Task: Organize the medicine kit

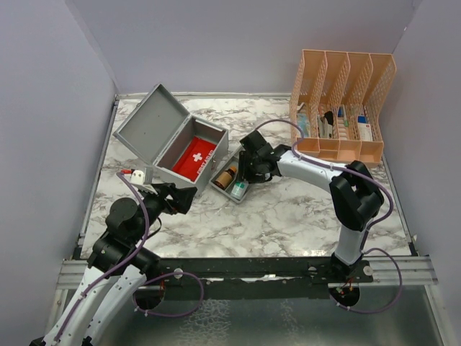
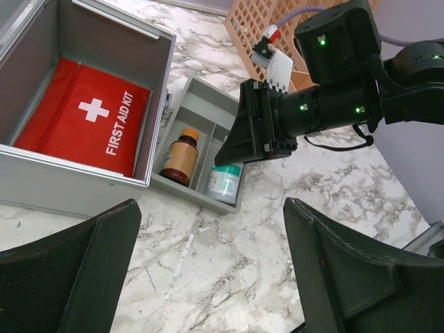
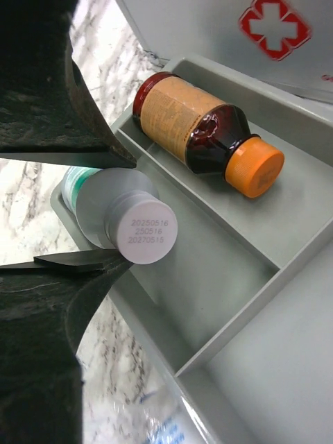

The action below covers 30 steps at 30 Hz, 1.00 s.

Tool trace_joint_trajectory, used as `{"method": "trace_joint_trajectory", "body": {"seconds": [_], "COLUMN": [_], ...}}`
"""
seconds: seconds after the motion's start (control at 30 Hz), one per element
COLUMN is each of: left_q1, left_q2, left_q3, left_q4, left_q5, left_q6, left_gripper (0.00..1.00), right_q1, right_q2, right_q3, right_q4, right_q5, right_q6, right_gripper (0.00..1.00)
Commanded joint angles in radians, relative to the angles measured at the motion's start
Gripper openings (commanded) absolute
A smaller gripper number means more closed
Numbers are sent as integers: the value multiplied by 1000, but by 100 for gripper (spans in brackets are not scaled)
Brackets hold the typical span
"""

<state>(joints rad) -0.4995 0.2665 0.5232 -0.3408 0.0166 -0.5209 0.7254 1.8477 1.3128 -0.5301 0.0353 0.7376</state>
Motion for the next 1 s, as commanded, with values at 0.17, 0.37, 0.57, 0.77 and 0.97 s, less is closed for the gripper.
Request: {"method": "trace_joint_trajectory", "body": {"seconds": [0.17, 0.37, 0.57, 0.77, 0.97], "left_q1": [-1, -1, -2, -2, -2], "left_q2": [0, 1, 3, 7, 10], "left_q3": [6, 6, 6, 8, 7], "left_q4": [-2, -2, -2, -2, -1], "left_q5": [-17, -17, -18, -17, -17], "left_q6": [1, 2, 5, 7, 7], "left_gripper": [88, 88, 88, 87, 88], "right_q1": [14, 14, 11, -25, -110], "right_q2": [-64, -121, -230, -351, -376], "right_q3": [-117, -74, -89, -171, -239], "right_q4": [19, -30, -71, -121, -93], "right_q5": [-60, 42, 233, 444, 432], "right_q6": [122, 113, 154, 204, 183], "right_gripper": [54, 63, 62, 53, 51]}}
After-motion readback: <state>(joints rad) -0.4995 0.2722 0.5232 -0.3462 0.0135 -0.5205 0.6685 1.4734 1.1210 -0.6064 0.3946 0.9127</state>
